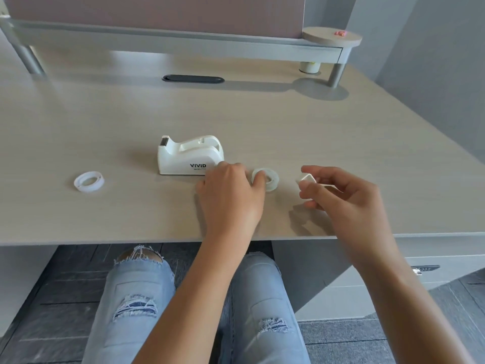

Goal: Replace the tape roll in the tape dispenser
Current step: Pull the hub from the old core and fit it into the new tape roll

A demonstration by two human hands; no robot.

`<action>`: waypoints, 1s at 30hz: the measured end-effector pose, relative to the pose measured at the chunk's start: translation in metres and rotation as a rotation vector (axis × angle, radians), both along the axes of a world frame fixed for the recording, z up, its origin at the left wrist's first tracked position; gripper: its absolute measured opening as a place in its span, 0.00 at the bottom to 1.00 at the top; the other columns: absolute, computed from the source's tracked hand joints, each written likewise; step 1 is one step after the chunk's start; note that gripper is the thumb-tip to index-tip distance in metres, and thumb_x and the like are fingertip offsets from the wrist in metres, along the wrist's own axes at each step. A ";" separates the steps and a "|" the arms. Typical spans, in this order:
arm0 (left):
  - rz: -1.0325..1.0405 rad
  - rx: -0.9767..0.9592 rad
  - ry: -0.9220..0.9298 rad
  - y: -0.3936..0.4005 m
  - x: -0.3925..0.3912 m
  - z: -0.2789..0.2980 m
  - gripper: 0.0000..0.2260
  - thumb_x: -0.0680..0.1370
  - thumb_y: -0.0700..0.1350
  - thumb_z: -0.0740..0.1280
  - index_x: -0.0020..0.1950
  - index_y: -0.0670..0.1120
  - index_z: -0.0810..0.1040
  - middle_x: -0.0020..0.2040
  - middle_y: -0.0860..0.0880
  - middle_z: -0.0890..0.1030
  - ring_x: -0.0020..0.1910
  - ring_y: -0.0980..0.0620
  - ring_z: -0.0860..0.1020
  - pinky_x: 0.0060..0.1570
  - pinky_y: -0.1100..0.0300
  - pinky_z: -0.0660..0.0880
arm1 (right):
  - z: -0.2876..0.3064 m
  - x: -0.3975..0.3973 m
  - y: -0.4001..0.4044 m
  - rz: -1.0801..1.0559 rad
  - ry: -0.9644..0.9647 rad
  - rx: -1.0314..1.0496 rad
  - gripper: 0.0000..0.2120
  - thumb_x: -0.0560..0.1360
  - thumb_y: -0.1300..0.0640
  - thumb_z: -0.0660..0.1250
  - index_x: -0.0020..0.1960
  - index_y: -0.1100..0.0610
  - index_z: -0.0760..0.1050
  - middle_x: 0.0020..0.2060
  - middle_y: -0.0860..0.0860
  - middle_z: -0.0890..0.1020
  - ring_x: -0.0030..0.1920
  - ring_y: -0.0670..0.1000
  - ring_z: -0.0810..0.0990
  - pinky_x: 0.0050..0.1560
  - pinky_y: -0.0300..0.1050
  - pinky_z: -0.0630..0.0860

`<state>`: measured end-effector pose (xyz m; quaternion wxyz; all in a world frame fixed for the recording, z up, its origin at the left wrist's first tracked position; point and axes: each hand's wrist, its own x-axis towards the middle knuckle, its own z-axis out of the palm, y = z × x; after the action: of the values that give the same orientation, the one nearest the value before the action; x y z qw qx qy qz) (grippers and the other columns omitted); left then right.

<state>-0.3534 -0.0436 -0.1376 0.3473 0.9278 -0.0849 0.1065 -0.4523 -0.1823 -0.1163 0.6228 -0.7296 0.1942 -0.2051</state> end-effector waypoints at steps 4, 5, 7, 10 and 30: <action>0.027 -0.073 0.038 -0.010 0.007 -0.001 0.10 0.74 0.54 0.68 0.44 0.51 0.86 0.45 0.50 0.87 0.51 0.41 0.82 0.53 0.46 0.79 | -0.003 0.002 -0.005 0.016 -0.007 -0.005 0.10 0.76 0.61 0.75 0.56 0.53 0.86 0.51 0.65 0.84 0.37 0.48 0.85 0.44 0.47 0.79; 0.031 -0.091 0.036 -0.011 0.007 -0.002 0.09 0.74 0.53 0.68 0.44 0.51 0.86 0.45 0.51 0.87 0.50 0.42 0.82 0.52 0.46 0.79 | -0.004 0.003 -0.005 0.024 -0.011 0.000 0.10 0.76 0.62 0.75 0.56 0.53 0.86 0.52 0.65 0.84 0.39 0.49 0.86 0.46 0.50 0.79; 0.025 -0.144 0.016 -0.011 0.007 -0.005 0.07 0.74 0.50 0.69 0.46 0.51 0.86 0.45 0.51 0.87 0.49 0.43 0.83 0.51 0.46 0.80 | -0.006 0.005 -0.007 0.036 -0.017 0.006 0.11 0.76 0.63 0.75 0.57 0.54 0.86 0.52 0.66 0.84 0.39 0.50 0.86 0.47 0.54 0.81; 0.001 -0.322 0.002 -0.010 0.005 -0.003 0.05 0.76 0.45 0.71 0.50 0.49 0.85 0.44 0.51 0.88 0.44 0.46 0.85 0.47 0.51 0.81 | -0.007 0.008 -0.008 0.049 -0.035 0.019 0.11 0.78 0.63 0.74 0.58 0.54 0.86 0.50 0.63 0.85 0.40 0.52 0.88 0.46 0.50 0.85; -0.271 -1.307 0.417 0.018 -0.035 0.007 0.07 0.78 0.34 0.71 0.53 0.40 0.88 0.51 0.43 0.89 0.50 0.51 0.85 0.54 0.56 0.81 | 0.004 0.013 0.025 0.123 -0.258 -0.114 0.10 0.76 0.61 0.76 0.57 0.55 0.85 0.44 0.48 0.89 0.43 0.48 0.87 0.48 0.39 0.82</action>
<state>-0.3886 -0.0261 -0.1306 0.8536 0.5109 -0.0499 -0.0889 -0.4392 -0.1569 -0.1120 0.6116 -0.7418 0.0555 -0.2695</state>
